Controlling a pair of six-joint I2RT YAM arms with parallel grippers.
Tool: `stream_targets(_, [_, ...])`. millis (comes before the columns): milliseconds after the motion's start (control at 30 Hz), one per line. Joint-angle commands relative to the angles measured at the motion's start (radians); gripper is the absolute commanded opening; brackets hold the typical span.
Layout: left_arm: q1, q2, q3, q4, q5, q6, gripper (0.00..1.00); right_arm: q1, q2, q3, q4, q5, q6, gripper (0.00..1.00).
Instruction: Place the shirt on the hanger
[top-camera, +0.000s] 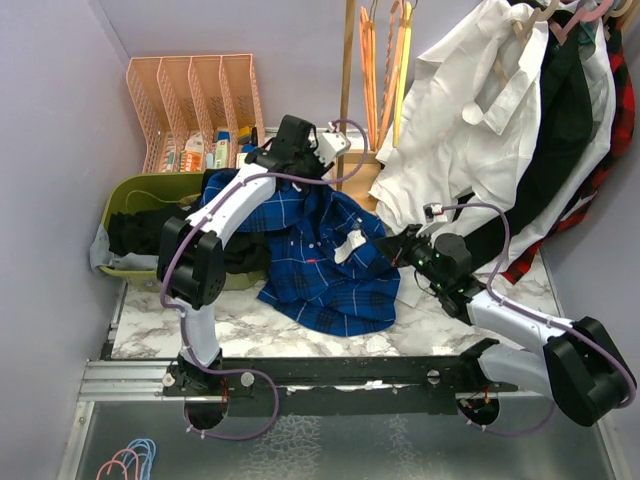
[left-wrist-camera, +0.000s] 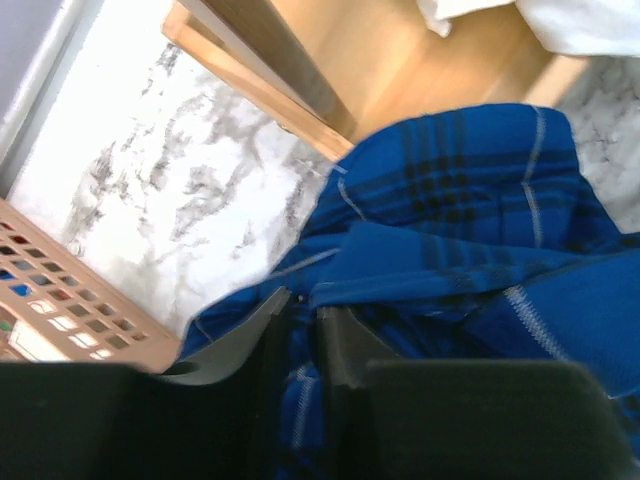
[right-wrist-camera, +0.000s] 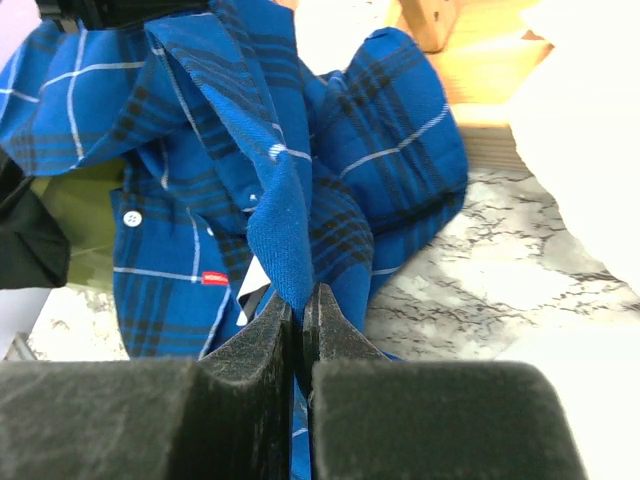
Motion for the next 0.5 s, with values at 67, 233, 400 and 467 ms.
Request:
stream_targets(67, [0.022, 0.072, 0.228, -0.153, -0.156, -0.036, 0.91, -0.050, 0.054, 0.011, -0.006, 0.012, 0.017, 0.01])
stream_targets(233, [0.037, 0.066, 0.433, -0.432, -0.103, 0.028, 0.99, -0.073, 0.089, 0.019, -0.018, -0.004, 0.009, 0.01])
stream_targets(400, [0.041, 0.016, 0.542, -0.770, 0.041, 0.164, 0.99, -0.091, 0.073, 0.035, -0.055, -0.023, -0.042, 0.56])
stream_targets(467, [0.041, 0.008, 0.551, -0.863, 0.044, 0.180, 0.99, -0.098, 0.049, 0.035, -0.067, -0.019, -0.063, 0.64])
